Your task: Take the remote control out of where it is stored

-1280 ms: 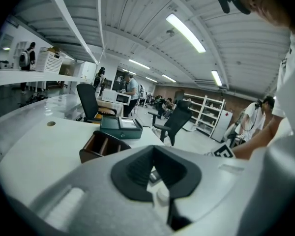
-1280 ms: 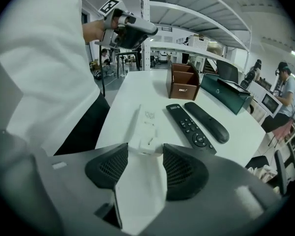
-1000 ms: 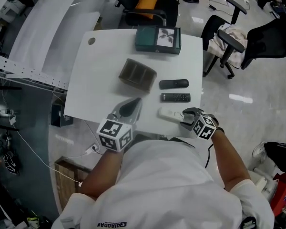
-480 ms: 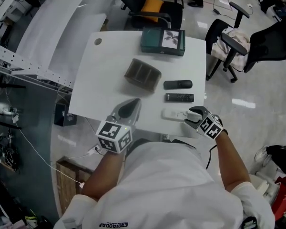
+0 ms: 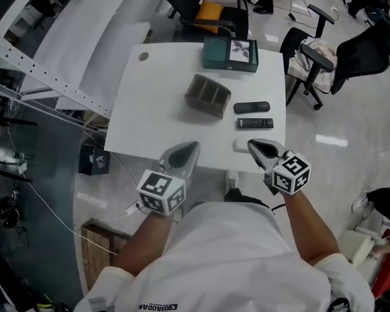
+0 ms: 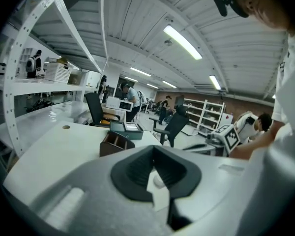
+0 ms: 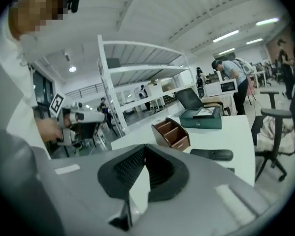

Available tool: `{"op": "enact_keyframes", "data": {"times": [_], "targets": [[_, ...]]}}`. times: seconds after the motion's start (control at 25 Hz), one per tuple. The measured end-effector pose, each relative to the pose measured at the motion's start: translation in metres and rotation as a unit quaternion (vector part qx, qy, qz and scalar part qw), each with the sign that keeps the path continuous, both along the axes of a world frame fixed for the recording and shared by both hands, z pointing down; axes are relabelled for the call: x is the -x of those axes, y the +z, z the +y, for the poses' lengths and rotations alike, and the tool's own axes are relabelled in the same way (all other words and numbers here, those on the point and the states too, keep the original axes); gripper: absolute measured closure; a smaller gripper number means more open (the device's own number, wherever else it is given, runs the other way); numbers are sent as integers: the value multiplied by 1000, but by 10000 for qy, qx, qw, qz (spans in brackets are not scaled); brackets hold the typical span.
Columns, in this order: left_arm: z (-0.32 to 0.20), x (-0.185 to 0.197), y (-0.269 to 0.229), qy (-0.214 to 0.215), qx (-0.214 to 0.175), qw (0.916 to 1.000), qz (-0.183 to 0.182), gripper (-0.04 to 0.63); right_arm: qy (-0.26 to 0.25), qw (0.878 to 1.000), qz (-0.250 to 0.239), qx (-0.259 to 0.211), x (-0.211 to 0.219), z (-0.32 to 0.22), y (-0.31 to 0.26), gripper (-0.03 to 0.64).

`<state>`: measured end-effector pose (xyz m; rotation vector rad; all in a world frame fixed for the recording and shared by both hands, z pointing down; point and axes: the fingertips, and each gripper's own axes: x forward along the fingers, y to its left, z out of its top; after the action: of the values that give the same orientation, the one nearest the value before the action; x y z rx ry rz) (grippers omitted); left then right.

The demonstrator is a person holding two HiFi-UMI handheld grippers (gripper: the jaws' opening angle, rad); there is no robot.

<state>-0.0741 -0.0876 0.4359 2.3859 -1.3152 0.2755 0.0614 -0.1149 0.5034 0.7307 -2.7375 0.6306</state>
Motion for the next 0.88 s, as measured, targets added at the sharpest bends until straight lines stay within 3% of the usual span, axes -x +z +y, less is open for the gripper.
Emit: {"op": "enact_keyframes", "data": {"times": [0.08,0.2,0.48,0.88], "targets": [[16,3,-6,57,-56,10000,47,592,261,9982,-440,305,11,16,-12,609],[41,8,-13,138,-143,9997,118,592,473,9948,-717,547,26,42,-20,609],[93,12,-20,400,-279,9986,222,592,710,9954,-577,279,46,101,-32,611],[136,5,-28,709,-355,9963,324,592,1259,9898,-663,40,37,151,-64,611]]}}
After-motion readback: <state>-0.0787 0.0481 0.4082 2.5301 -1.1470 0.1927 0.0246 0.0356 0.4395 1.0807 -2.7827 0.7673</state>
